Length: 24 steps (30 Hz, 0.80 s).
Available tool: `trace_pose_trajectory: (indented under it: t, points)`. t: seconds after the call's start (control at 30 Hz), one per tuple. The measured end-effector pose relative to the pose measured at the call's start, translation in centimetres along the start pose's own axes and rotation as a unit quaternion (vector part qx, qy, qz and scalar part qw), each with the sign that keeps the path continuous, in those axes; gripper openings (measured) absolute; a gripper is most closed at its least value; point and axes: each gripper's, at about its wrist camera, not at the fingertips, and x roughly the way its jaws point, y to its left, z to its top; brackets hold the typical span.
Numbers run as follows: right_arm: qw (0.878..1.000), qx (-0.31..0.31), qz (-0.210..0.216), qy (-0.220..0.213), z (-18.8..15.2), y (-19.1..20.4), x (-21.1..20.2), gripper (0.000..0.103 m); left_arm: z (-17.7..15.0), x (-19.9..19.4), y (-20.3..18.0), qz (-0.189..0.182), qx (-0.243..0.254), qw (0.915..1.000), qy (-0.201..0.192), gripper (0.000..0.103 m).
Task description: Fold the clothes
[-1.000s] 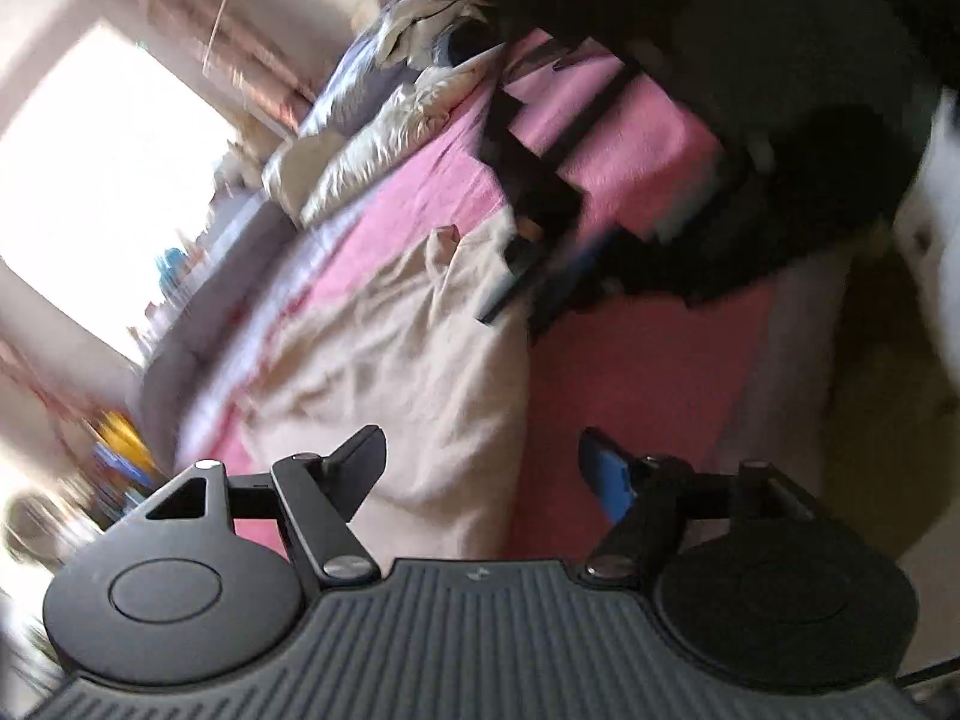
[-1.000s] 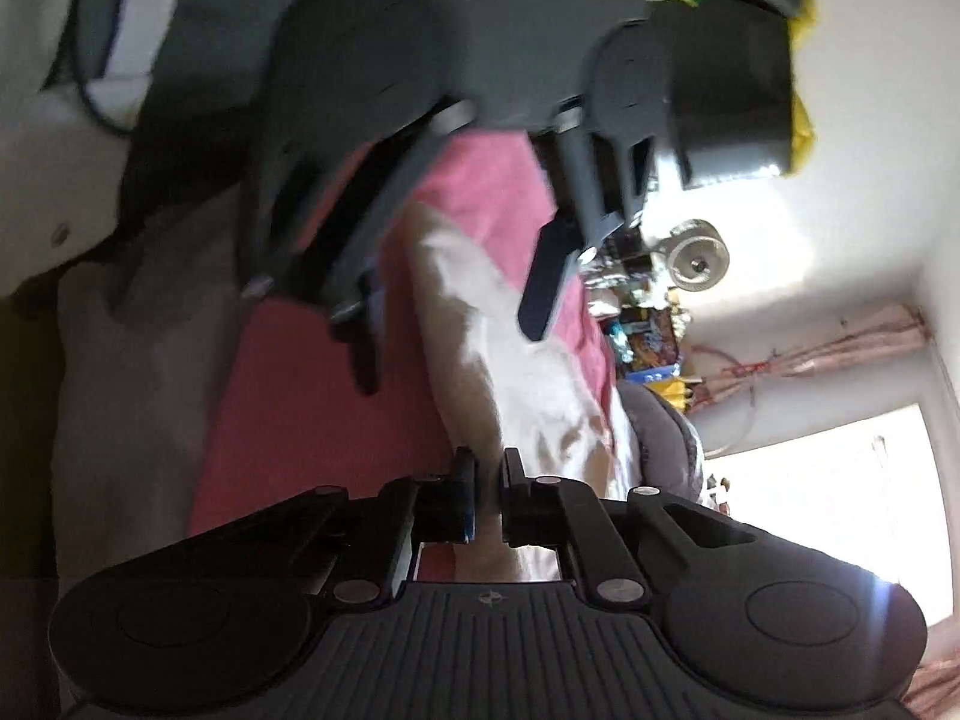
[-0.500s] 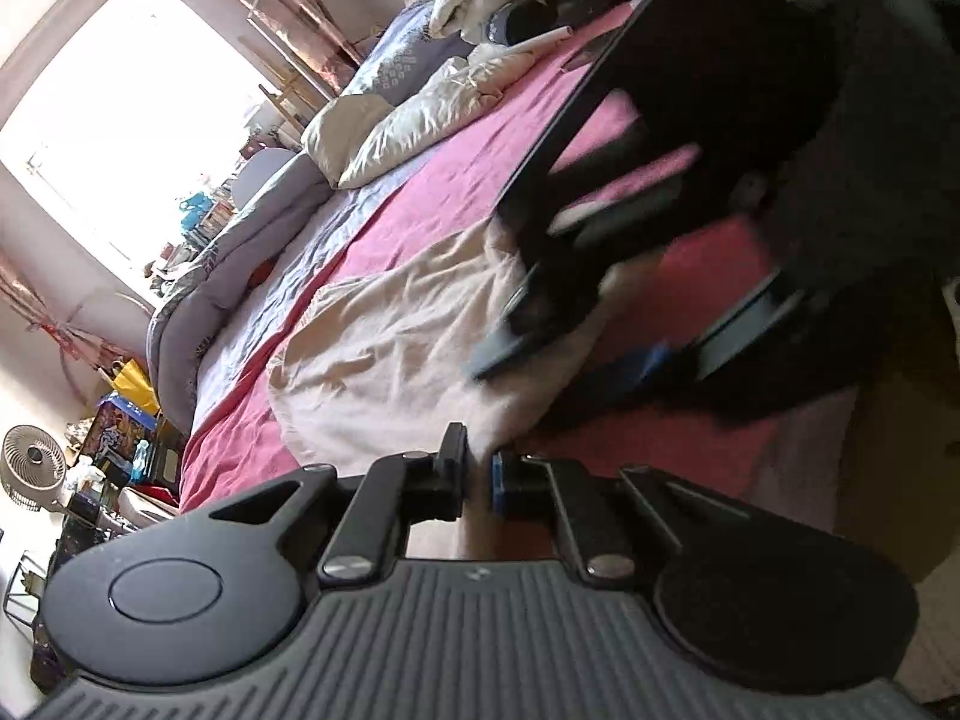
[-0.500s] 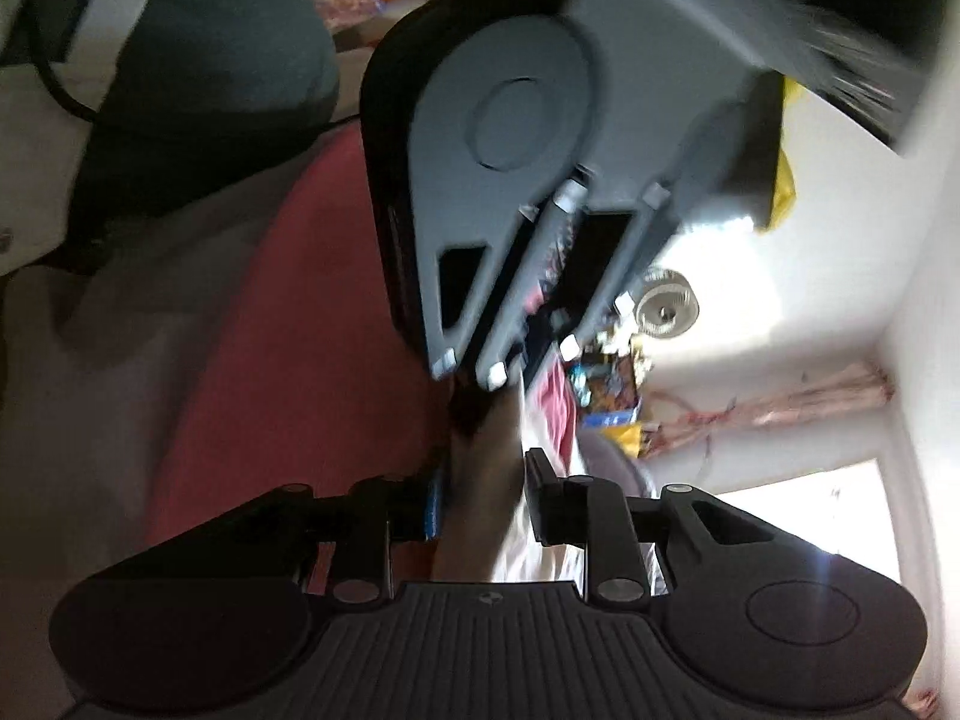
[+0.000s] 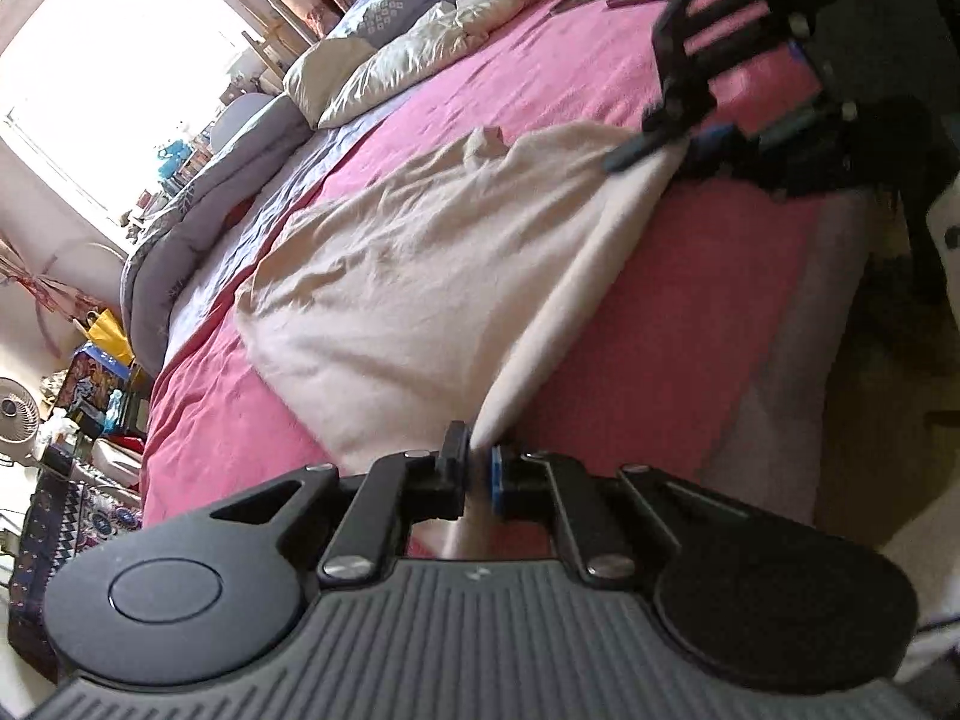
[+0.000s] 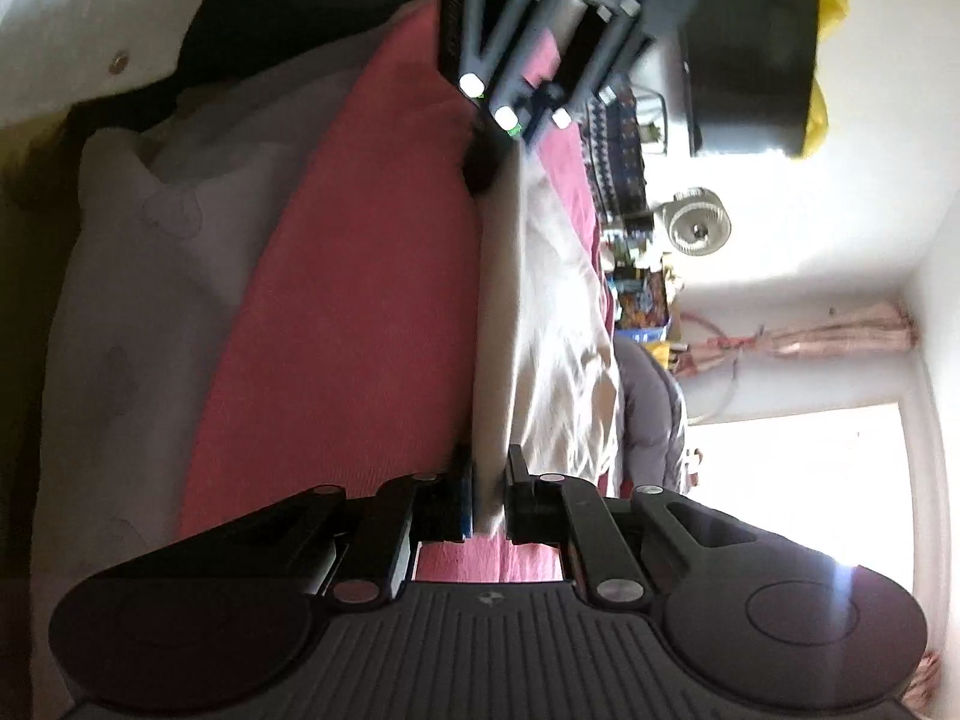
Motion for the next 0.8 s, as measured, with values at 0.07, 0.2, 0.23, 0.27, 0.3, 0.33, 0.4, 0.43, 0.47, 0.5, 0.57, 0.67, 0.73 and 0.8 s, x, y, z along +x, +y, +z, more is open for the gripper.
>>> trace_pose_trajectory:
  t: [0.07, 0.2, 0.23, 0.27, 0.3, 0.33, 0.4, 0.43, 0.47, 0.5, 0.57, 0.67, 0.73, 0.8]
  points:
    - [1.000, 0.007, 0.004, 0.006, -0.2, 0.1, 0.2, 0.010, -0.7, -0.4, 0.2, 0.003, 0.004, 0.9999, 0.012, 0.008]
    - [0.999, 0.029, 0.006, 0.016, -0.5, 0.0, 0.9, 0.008, -1.8, -1.8, 0.6, 0.017, 0.012, 0.9991, 0.037, 0.023]
    - [0.999, 0.033, 0.006, 0.016, -0.3, -0.1, 0.9, 0.008, -1.7, -2.4, 0.7, 0.023, 0.013, 0.9992, 0.030, 0.023]
    - [0.999, 0.037, 0.006, 0.016, -0.1, 0.0, 0.8, 0.008, -1.5, -3.0, 0.8, 0.029, 0.013, 0.9992, 0.023, 0.025]
    - [0.999, 0.041, 0.007, 0.017, 0.1, -0.1, 0.8, 0.008, -1.1, -3.6, 0.9, 0.032, 0.014, 0.9993, 0.010, 0.037]
    - [0.999, 0.046, 0.008, 0.016, 0.1, -0.2, 0.9, 0.008, -0.4, -4.2, 0.6, 0.032, 0.019, 0.9993, -0.009, 0.048]
    - [0.998, 0.054, 0.009, 0.015, 0.4, -0.4, 0.6, 0.008, 1.2, -4.8, -0.2, 0.035, 0.037, 0.9976, -0.046, 0.080]
    - [0.998, 0.056, 0.009, 0.015, 0.6, -0.5, 0.4, 0.008, 2.0, -4.7, -1.1, 0.037, 0.056, 0.9956, -0.066, 0.080]
    - [0.998, 0.056, 0.008, 0.015, 0.8, -0.7, 0.3, 0.008, 2.8, -4.4, -2.0, 0.037, 0.078, 0.9930, -0.080, 0.080]
    - [0.998, 0.057, 0.006, 0.015, 0.9, -0.9, 0.2, 0.008, 3.4, -3.9, -2.8, 0.037, 0.096, 0.9908, -0.088, 0.080]
    - [0.998, 0.061, 0.005, 0.016, 1.2, -1.5, 0.2, 0.008, 4.4, -2.2, -4.3, 0.034, 0.123, 0.9870, -0.098, 0.079]
    - [0.998, 0.064, 0.001, 0.015, 1.3, -1.4, -0.4, 0.008, 5.5, 0.9, -5.2, 0.043, 0.122, 0.9888, -0.074, 0.037]
    - [0.998, 0.063, 0.000, 0.014, 1.3, -1.3, -0.6, 0.008, 5.9, 2.3, -4.4, 0.027, 0.087, 0.9943, -0.056, 0.021]
    - [0.998, 0.061, 0.000, 0.014, 0.7, -0.2, -2.7, 0.008, 5.7, 2.2, -3.6, 0.021, 0.066, 0.9964, -0.049, 0.014]
